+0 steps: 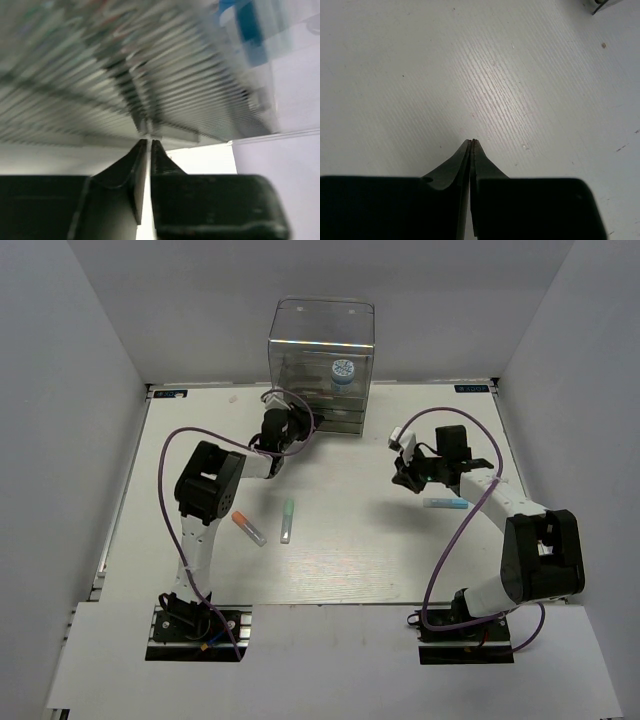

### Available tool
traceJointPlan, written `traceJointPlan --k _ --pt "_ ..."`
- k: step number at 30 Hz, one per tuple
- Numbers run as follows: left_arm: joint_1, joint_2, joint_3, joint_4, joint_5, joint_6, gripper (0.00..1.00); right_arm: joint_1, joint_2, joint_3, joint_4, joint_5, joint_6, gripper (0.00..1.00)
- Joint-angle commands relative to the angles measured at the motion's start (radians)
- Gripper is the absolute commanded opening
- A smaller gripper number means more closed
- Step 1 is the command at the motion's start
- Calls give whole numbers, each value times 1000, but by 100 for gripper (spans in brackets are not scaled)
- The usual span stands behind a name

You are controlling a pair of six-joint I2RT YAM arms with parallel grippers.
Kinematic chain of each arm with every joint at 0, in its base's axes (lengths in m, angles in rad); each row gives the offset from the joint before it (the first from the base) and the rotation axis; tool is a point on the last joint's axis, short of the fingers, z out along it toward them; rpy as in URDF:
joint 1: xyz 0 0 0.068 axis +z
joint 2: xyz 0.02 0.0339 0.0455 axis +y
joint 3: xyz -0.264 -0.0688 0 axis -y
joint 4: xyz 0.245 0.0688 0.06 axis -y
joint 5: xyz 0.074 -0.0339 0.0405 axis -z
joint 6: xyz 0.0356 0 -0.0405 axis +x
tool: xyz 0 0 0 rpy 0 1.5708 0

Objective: Sort the stationery into containers
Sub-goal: Close the drawer in the storage box, then open the drawer in the storage box.

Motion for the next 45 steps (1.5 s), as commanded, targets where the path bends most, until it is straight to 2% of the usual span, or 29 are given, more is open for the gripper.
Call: traceJointPlan --k 1,3,6,9,11,16,17,23,30,42,44,45 --pt "7 -29 -53 32 13 -28 21 -10 -27 -8 12 -12 8 7" --pt "7 -39 -76 46 13 -40 25 -12 -27 -8 12 -18 8 7" --pt "7 -39 -89 46 13 -61 36 -13 -25 -14 9 -23 5 7" --pt "-2 -39 -89 46 13 -62 52 -18 -22 -14 10 -23 3 7" --pt "-2 -29 -80 37 0 -62 58 -18 -25 -17 12 -23 0 7" --pt "-2 -9 -30 24 -9 -83 62 -21 -22 -22 10 -21 -11 8" --pt "-2 2 -3 -17 -9 -83 62 -21 -27 -22 12 -20 -9 8" --pt "7 33 8 -8 -30 -140 62 -30 -27 -29 13 -23 -11 8" --pt "7 62 17 11 -72 -199 48 -35 -28 -25 7 -23 -12 8" --pt "7 91 68 -9 -130 -259 46 -39 -27 -32 7 -34 -11 8" --pt "-2 91 68 -9 -139 -272 43 -39 -28 -34 7 -37 -12 8" --pt "-2 100 68 3 -139 -282 32 -39 -30 -40 7 -38 -12 8"
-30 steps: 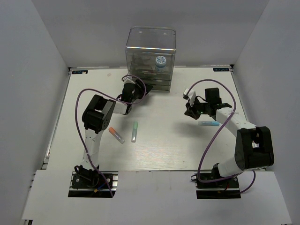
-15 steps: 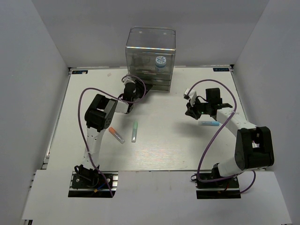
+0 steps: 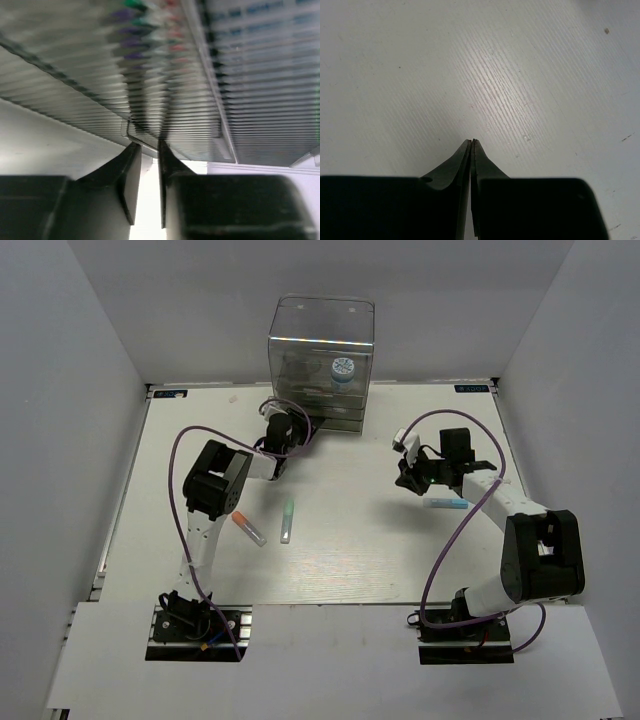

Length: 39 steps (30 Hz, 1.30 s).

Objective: Sort the stationery into containers
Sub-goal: Open the drawer in the storage box.

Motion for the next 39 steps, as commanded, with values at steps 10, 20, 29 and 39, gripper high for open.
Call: traceJointPlan --k 10,20,29,39 --pt "-10 -2 -38 64 -58 -51 0 -9 -35 -24 2 -26 -4 9" --pt "-19 -114 -274 161 -1 -51 0 -10 -34 -31 -5 -29 -7 12" --pt "-30 -209 -374 167 8 -10 0 -7 -31 -17 -21 -31 -20 23" --pt "-30 -289 -375 83 37 48 60 -10 -29 31 -99 30 -108 60"
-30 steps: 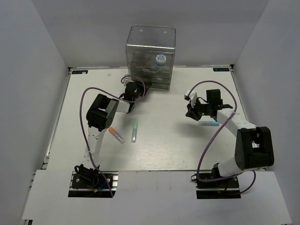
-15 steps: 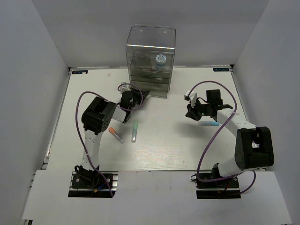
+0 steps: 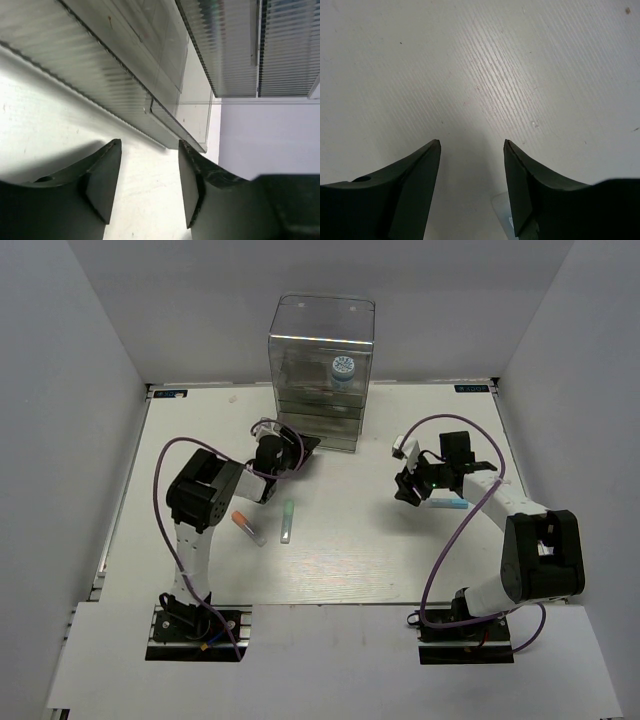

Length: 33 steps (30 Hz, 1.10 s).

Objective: Sort the stationery into containers
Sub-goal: Open the drawer in the storage box, then pick up the pen from the center of the board.

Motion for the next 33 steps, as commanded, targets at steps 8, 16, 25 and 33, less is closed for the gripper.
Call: traceJointPlan --k 8,16,25,33 --pt "-4 -277 -73 -163 40 193 70 -48 -29 88 -162 106 -116 60" --pt "-4 -527 -41 -639 -75 489 78 -123 12 145 -316 258 -345 58" --pt "-4 -756 -145 -900 -193 538 100 -205 130 208 -466 304 -610 60" --pt "14 -888 -230 -937 -224 453 100 -218 226 201 -436 312 -686 58"
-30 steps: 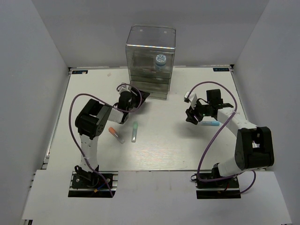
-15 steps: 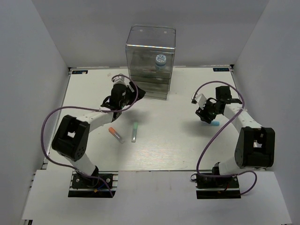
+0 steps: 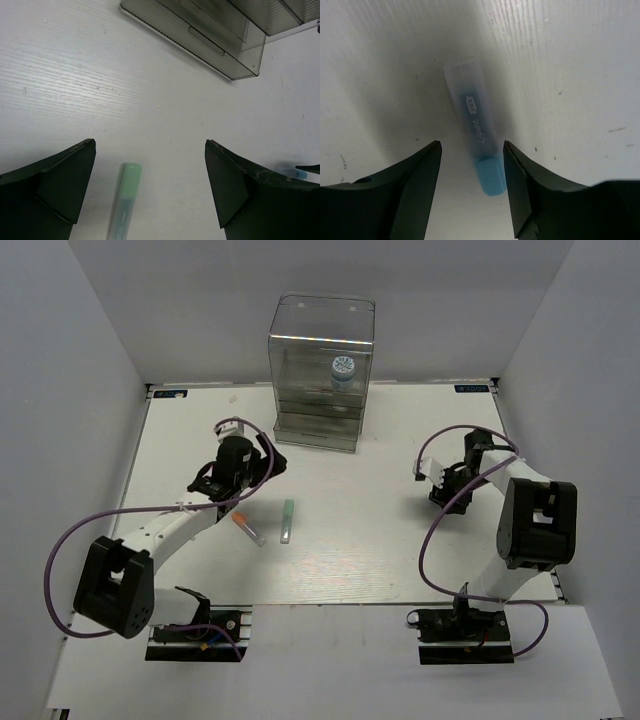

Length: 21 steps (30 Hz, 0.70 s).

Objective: Sort the stationery into containers
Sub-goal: Pick up the pen from the center of the board.

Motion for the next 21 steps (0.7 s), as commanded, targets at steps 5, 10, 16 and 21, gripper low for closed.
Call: traceJointPlan --k 5,10,16,21 --pt "7 -79 -28 -90 -58 -36 100 -4 86 48 3 12 -75 54" --pt "7 -109 -50 -90 -58 -45 100 -6 122 58 -46 19 -130 25" --pt "7 -128 -82 -90 -69 -66 100 11 114 172 -154 -121 -151 1" --pt "7 -116 -70 -111 -88 -108 100 123 100 352 -196 -284 -70 0"
